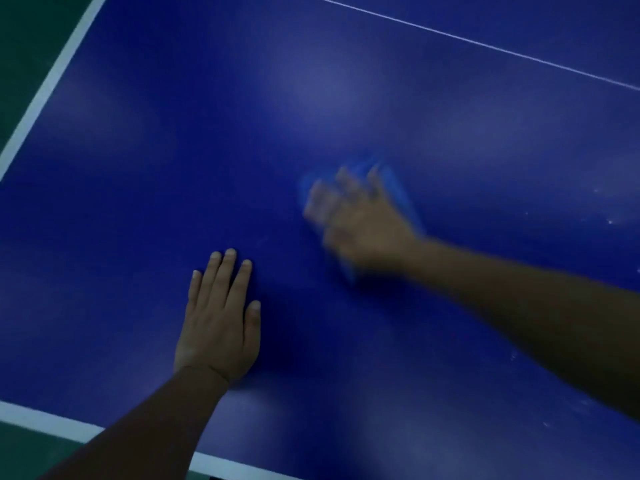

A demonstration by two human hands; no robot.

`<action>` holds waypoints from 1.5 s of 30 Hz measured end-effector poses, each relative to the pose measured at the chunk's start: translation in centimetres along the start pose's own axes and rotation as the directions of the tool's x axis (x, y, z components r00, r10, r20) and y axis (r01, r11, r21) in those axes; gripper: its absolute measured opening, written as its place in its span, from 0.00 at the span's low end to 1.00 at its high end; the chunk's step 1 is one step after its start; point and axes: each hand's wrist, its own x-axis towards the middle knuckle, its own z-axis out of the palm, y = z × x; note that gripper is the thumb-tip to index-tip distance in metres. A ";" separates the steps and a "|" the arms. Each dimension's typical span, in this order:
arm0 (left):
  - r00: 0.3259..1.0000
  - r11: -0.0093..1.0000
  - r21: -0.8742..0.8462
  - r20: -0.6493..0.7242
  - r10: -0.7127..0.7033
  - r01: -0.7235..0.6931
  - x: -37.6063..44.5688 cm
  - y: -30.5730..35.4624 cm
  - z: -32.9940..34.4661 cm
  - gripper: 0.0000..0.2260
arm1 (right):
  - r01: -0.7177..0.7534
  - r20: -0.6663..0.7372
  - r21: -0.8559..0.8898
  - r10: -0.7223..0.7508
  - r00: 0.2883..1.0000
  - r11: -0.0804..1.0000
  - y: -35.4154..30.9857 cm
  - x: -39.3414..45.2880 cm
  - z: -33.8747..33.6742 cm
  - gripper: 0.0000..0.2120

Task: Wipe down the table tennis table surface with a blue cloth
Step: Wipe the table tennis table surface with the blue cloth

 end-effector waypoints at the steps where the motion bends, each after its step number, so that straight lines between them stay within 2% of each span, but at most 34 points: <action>1: 1.000 1.000 -0.003 -0.002 0.000 0.000 0.0 0.0 0.0 0.26 | 0.257 0.036 -0.025 -0.257 0.966 0.966 -3.4 -3.2 0.6 0.27; 3: 1.000 1.000 0.000 0.002 0.001 -0.001 0.0 0.0 0.0 0.26 | 0.583 0.063 0.038 -0.584 0.809 0.812 -5.3 -9.1 1.2 0.24; 4: 1.000 1.000 0.000 0.007 0.003 -0.003 0.0 0.0 0.0 0.27 | 0.627 0.038 0.055 -0.629 0.777 0.777 -3.7 -10.1 1.1 0.24; 5: 1.000 1.000 0.000 0.013 0.000 0.000 0.1 0.0 0.1 0.27 | 0.599 0.022 0.017 -0.599 0.800 0.801 -1.4 -9.6 1.3 0.23; 6: 1.000 1.000 0.000 0.017 -0.003 0.003 0.1 -0.1 0.1 0.27 | 0.498 0.002 -0.035 -0.498 0.867 0.867 1.1 -8.1 1.4 0.24; 8: 1.000 1.000 -0.007 0.022 -0.004 0.004 0.0 -0.1 0.1 0.27 | 0.083 -0.058 -0.023 -0.084 0.995 0.996 5.8 -3.5 1.1 0.26; 10: 1.000 1.000 -0.004 0.013 -0.019 0.019 -0.1 0.0 0.1 0.27 | -0.299 -0.061 0.100 0.306 0.950 0.949 8.0 1.4 -0.7 0.28; 12: 0.998 0.998 0.003 -0.013 -0.056 0.056 -0.3 0.3 0.0 0.27 | -0.412 -0.028 0.132 0.418 0.908 0.902 6.8 6.1 -1.9 0.26; 14: 0.989 0.990 -0.040 -0.054 -0.136 0.134 -0.9 0.2 -0.3 0.27 | -0.215 -0.070 0.035 0.217 0.974 0.976 2.0 8.8 -1.6 0.26; 16: 0.977 0.978 -0.081 -0.072 -0.200 0.194 -2.7 -0.7 -0.5 0.27 | 0.178 -0.096 -0.071 -0.184 0.978 0.982 -4.6 7.2 -0.7 0.26; 17: 0.972 0.973 -0.077 -0.077 -0.222 0.216 -4.1 -1.4 -0.7 0.27 | 0.402 -0.059 -0.117 -0.410 0.910 0.908 -7.4 4.8 -0.1 0.25; 19: 0.963 0.966 -0.052 -0.087 -0.256 0.253 -7.6 -3.0 -1.0 0.28 | 0.735 0.037 -0.062 -0.734 0.678 0.675 -9.6 -0.9 0.7 0.24; 20: 0.959 0.963 -0.039 -0.085 -0.269 0.267 -9.2 -3.5 -1.1 0.28 | 0.814 0.059 -0.024 -0.812 0.580 0.580 -9.0 -2.3 0.4 0.24; 21: 0.958 0.961 -0.024 -0.076 -0.276 0.275 -10.5 -3.8 -1.1 0.28 | 0.847 0.076 -0.021 -0.844 0.531 0.531 -7.5 -2.3 0.2 0.24; 22: 0.958 0.960 -0.011 -0.066 -0.279 0.279 -11.5 -3.9 -1.0 0.28 | 0.828 0.060 -0.071 -0.826 0.561 0.557 -5.8 -1.2 0.2 0.24; 23: 0.958 0.960 -0.004 -0.062 -0.279 0.279 -12.0 -4.0 -0.9 0.28 | 0.742 0.052 -0.126 -0.743 0.667 0.658 -4.0 0.9 0.4 0.24; 24: 0.959 0.961 -0.007 -0.065 -0.276 0.276 -12.1 -4.0 -0.8 0.28 | 0.570 0.030 -0.134 -0.572 0.820 0.811 -2.4 3.4 0.1 0.25; 25: 0.960 0.963 -0.012 -0.072 -0.270 0.270 -12.1 -4.0 -0.8 0.28 | 0.368 -0.021 -0.099 -0.372 0.928 0.924 -1.3 6.0 -0.6 0.26; 26: 0.961 0.965 -0.014 -0.081 -0.263 0.263 -12.0 -4.0 -0.8 0.27 | 0.163 -0.065 -0.024 -0.164 0.984 0.986 -1.0 8.2 -1.5 0.27; 28: 0.962 0.965 -0.016 -0.086 -0.261 0.260 -12.0 -4.0 -0.8 0.27 | -0.104 -0.081 0.062 0.109 0.991 0.993 -2.4 11.2 -2.5 0.27; 29: 0.961 0.965 -0.018 -0.082 -0.264 0.263 -12.1 -4.1 -0.8 0.27 | -0.124 -0.066 0.070 0.129 0.989 0.990 -3.8 11.8 -2.3 0.27; 30: 0.960 0.963 -0.021 -0.080 -0.268 0.267 -12.1 -4.1 -0.8 0.27 | -0.065 -0.072 0.048 0.069 0.995 0.997 -5.8 11.6 -1.9 0.28; 31: 0.960 0.963 -0.022 -0.080 -0.269 0.268 -12.1 -4.2 -0.8 0.27 | 0.080 -0.081 -0.001 -0.079 0.994 0.997 -8.2 10.3 -1.5 0.28; 32: 0.960 0.964 -0.023 -0.082 -0.266 0.265 -12.1 -4.2 -0.8 0.27 | 0.284 -0.064 -0.069 -0.288 0.955 0.956 -10.5 7.6 -0.7 0.28; 34: 0.960 0.964 -0.018 -0.088 -0.265 0.264 -12.0 -4.2 -0.9 0.27 | 0.680 0.057 -0.108 -0.678 0.733 0.725 -13.6 -0.6 0.8 0.25; 35: 0.961 0.965 -0.010 -0.090 -0.263 0.263 -12.0 -4.2 -1.0 0.27 | 0.798 0.101 -0.050 -0.792 0.602 0.600 -13.4 -4.3 1.0 0.24; 36: 0.962 0.965 -0.004 -0.088 -0.260 0.261 -12.0 -4.2 -1.0 0.27 | 0.852 0.106 0.015 -0.848 0.520 0.524 -12.0 -6.9 1.1 0.23; 37: 0.963 0.966 -0.002 -0.084 -0.257 0.258 -12.0 -4.2 -0.9 0.27 | 0.864 0.105 0.040 -0.862 0.495 0.501 -9.8 -8.1 0.9 0.23; 38: 0.963 0.966 0.000 -0.080 -0.258 0.259 -12.0 -4.2 -0.9 0.27 | 0.840 0.090 0.002 -0.837 0.540 0.543 -7.5 -7.9 0.9 0.24; 39: 0.963 0.965 0.004 -0.077 -0.259 0.260 -12.0 -4.2 -0.9 0.27 | 0.752 0.076 -0.053 -0.749 0.659 0.657 -5.5 -6.8 1.2 0.24; 41: 0.965 0.967 0.011 -0.071 -0.254 0.255 -12.1 -4.2 -0.9 0.27 | 0.335 -0.010 -0.043 -0.336 0.942 0.941 -2.4 -3.6 0.9 0.26; 42: 0.965 0.967 0.012 -0.069 -0.253 0.255 -12.1 -4.2 -0.9 0.27 | 0.081 -0.049 0.020 -0.080 0.996 0.997 -1.9 -2.0 0.3 0.26; 43: 0.965 0.967 0.012 -0.068 -0.252 0.254 -12.1 -4.3 -0.9 0.27 | -0.161 -0.054 0.092 0.167 0.985 0.983 -2.1 -0.7 -0.4 0.26; 45: 0.966 0.967 0.018 -0.052 -0.254 0.256 -12.1 -4.3 -0.9 0.28 | -0.483 -0.008 0.197 0.494 0.870 0.853 -4.8 1.2 -1.1 0.27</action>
